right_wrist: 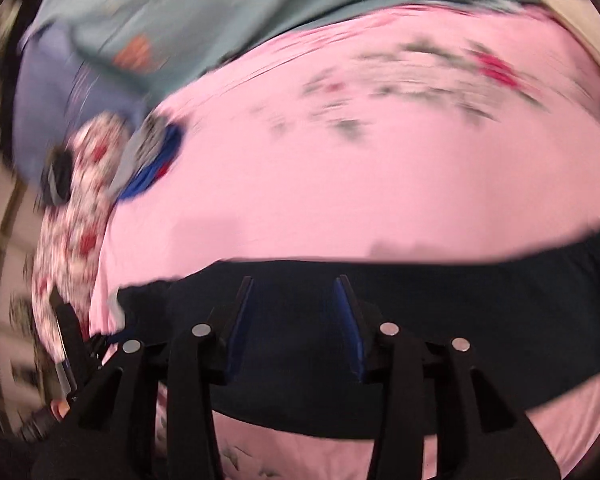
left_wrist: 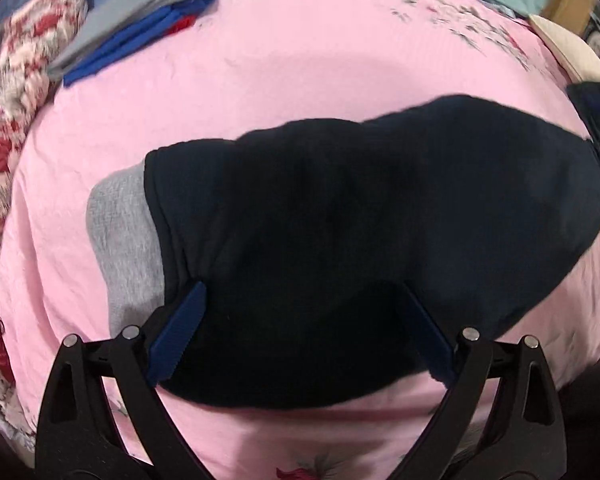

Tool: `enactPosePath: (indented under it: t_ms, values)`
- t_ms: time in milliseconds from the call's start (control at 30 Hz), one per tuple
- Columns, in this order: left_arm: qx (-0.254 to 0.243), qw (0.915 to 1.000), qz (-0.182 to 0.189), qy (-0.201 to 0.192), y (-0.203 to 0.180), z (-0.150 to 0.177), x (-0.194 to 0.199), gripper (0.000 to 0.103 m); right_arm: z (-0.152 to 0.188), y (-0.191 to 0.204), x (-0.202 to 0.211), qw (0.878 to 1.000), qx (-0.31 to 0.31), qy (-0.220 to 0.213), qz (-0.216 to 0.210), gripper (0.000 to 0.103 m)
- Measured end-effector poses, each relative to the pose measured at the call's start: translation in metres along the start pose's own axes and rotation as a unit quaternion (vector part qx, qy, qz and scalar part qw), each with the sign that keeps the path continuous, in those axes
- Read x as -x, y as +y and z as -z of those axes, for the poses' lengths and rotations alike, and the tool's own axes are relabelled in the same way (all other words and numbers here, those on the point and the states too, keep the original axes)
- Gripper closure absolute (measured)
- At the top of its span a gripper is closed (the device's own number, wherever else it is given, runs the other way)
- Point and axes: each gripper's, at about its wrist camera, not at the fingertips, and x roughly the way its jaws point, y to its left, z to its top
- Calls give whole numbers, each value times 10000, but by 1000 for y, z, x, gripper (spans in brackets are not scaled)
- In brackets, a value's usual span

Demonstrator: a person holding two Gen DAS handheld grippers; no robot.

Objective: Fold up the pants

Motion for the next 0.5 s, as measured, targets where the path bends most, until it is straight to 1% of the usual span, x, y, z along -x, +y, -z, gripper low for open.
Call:
enactPosePath:
  t_ms: [33, 100, 133, 200, 267, 300, 367, 400, 433, 467, 500]
  values:
    - [-79, 9999, -18, -66, -1, 4, 1, 6, -2, 14, -11, 9996, 248, 127, -53, 61]
    - [-27, 9999, 73, -152, 2, 7, 2, 6, -10, 37, -41, 9966, 643, 462, -217, 61]
    - [25, 9998, 129, -175, 3, 8, 3, 6, -17, 46, -59, 9936, 806, 722, -308, 61]
    - [54, 9996, 181, -207, 4, 9, 3, 6, -28, 55, -88, 9868, 1063, 1151, -414, 61]
    - [30, 9995, 190, -252, 4, 9, 2, 6, -35, 59, -108, 9803, 1251, 1461, -440, 61]
    - [13, 9994, 194, -272, 4, 10, 2, 6, -40, 61, -122, 9753, 1353, 1690, -430, 61]
    - [19, 9994, 219, -285, 5, 11, 2, 6, -49, 59, -140, 9684, 1502, 1966, -314, 61]
    - [31, 9993, 231, -283, 5, 10, 1, 6, -51, 57, -147, 9643, 1568, 2115, -299, 61]
    - [36, 9993, 230, -277, 5, 11, 1, 6, -53, 56, -156, 9567, 1619, 2386, -412, 61]
    - [38, 9994, 225, -263, 5, 11, 0, 6, -53, 55, -161, 9501, 1638, 2600, -541, 61]
    - [42, 9995, 219, -244, 5, 10, 0, 6, -52, 54, -165, 9397, 1645, 2891, -793, 61]
